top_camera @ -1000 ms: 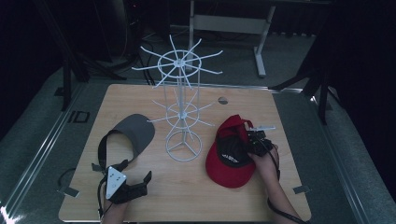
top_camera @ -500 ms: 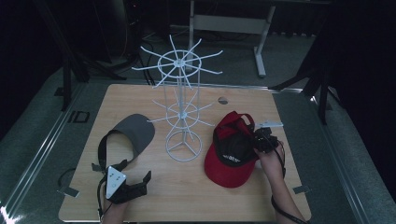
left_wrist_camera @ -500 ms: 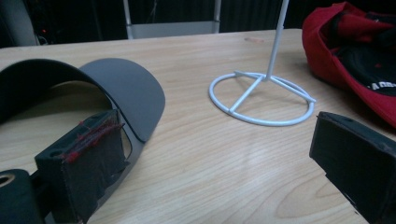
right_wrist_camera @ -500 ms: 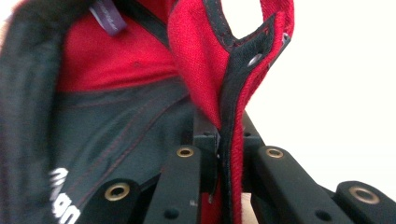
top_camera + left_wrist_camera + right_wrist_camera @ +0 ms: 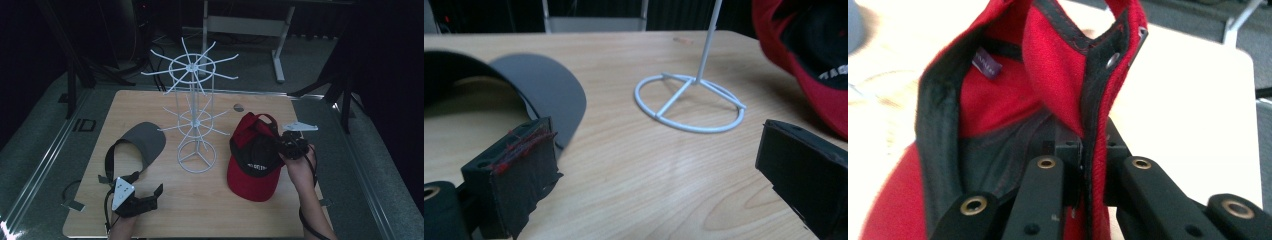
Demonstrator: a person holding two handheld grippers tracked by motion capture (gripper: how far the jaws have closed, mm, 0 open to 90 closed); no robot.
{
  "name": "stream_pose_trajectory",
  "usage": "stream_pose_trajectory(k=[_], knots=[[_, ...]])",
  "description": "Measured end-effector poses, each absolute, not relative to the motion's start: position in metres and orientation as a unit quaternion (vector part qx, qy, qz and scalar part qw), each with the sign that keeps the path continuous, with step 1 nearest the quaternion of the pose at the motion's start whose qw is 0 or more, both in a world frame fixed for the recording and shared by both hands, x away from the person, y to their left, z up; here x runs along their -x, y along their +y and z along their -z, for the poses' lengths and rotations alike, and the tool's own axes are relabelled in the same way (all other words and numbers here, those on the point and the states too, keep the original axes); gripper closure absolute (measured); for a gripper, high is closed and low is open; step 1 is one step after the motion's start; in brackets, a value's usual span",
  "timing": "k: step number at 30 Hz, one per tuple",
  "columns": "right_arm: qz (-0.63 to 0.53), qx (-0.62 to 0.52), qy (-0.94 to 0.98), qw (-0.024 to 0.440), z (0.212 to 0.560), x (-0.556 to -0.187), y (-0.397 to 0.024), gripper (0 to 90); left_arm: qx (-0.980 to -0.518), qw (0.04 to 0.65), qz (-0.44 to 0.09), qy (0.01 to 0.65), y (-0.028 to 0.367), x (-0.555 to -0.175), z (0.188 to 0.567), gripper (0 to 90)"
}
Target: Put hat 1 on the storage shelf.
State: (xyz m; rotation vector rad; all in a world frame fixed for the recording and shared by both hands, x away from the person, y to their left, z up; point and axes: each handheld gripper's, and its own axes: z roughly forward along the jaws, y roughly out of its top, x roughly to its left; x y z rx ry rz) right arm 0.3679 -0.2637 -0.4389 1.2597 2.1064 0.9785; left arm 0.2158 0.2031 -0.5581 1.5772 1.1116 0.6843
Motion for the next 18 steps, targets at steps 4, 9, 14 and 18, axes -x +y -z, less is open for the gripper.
stream_pose_trajectory(k=[4,9,14,18], knots=[[-0.373,-0.454,0.771,0.246,0.426,-0.36,-0.265,84.2,-0.662,0.523,-0.275,0.461,0.204,-0.218,0.555,3.3],[-0.391,-0.444,0.768,0.245,0.412,-0.347,-0.269,84.2,-0.683,0.546,-0.209,0.437,0.202,-0.222,0.547,3.3],[-0.401,-0.439,0.766,0.246,0.403,-0.338,-0.274,84.1,-0.71,0.545,-0.192,0.403,0.193,-0.222,0.537,3.4],[-0.411,-0.43,0.765,0.246,0.393,-0.327,-0.277,84.1,-0.716,0.562,-0.148,0.387,0.186,-0.223,0.521,3.7]])
